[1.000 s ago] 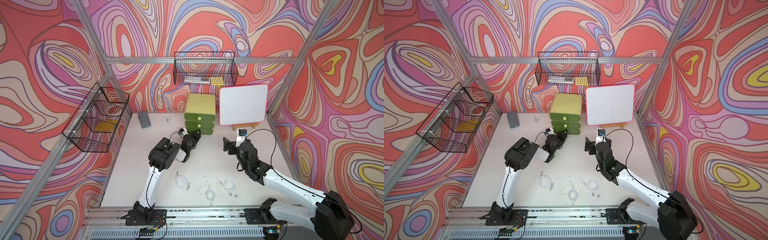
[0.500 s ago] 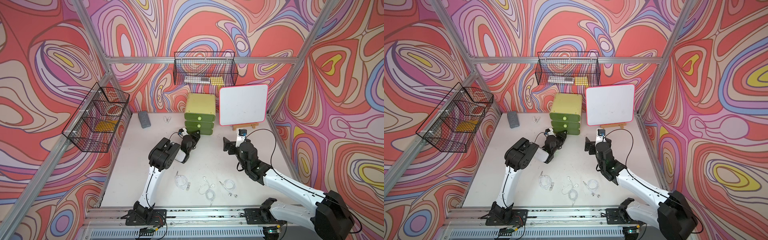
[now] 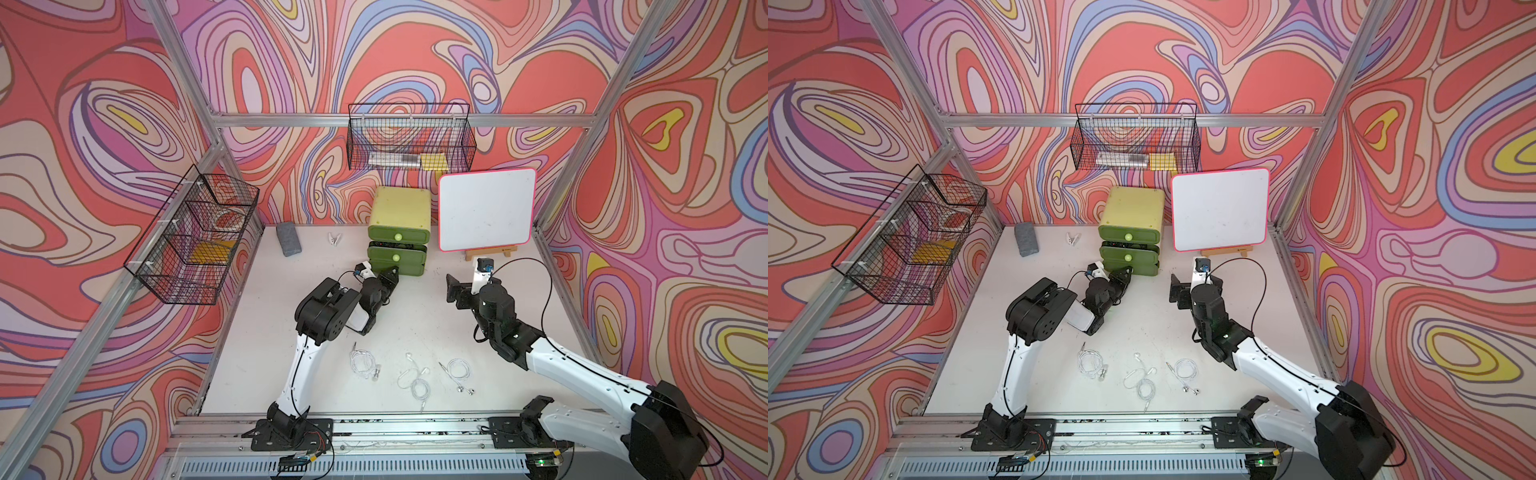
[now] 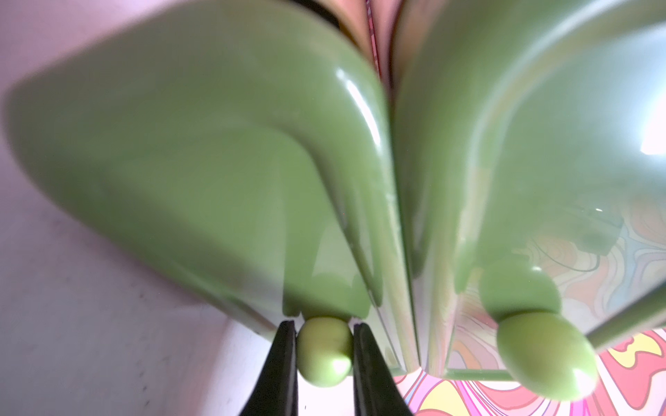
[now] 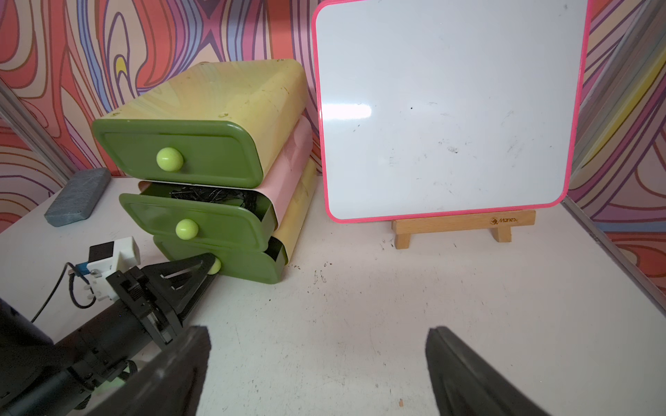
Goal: Place the wired earphones into the drawer by color
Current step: Open the drawer in the storage box, then close the drawer in the storage box.
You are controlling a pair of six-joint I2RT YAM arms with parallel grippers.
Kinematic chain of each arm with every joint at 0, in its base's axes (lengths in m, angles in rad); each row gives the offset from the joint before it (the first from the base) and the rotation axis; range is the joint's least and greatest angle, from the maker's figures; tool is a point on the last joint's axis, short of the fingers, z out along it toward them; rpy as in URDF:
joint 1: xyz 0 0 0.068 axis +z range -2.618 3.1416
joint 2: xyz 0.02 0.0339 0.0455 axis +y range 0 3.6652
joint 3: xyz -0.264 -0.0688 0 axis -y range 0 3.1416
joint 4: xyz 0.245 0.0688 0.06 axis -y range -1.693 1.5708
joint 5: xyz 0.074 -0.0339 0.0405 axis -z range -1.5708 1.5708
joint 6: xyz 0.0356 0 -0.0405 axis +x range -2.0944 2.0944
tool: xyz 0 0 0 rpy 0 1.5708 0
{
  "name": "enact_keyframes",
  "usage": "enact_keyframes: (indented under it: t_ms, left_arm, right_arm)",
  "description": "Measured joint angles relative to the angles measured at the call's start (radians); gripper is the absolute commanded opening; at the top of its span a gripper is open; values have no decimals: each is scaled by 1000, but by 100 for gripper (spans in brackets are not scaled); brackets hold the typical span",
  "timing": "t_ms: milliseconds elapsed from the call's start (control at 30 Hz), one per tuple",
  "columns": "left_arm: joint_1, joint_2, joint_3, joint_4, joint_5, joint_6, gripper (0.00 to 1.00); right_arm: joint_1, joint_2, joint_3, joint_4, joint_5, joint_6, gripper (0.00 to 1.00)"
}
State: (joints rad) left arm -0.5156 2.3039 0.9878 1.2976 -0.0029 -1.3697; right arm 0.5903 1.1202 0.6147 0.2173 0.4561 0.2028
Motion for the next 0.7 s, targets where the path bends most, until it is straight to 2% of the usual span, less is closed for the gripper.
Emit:
enact_keyframes:
  t_ms: [200, 500, 700]
  left_arm:
    - [-2, 0, -1, 1, -1, 0, 15]
    - [-2, 0, -11, 15, -1, -3, 15]
    - [-2, 0, -13, 19, 0, -8, 15]
  right_arm:
    - [-3, 30, 13, -8, -45, 7, 98]
    - [-28, 278, 224, -115, -218, 32, 98]
    - [-48, 430, 370, -178, -262, 95, 98]
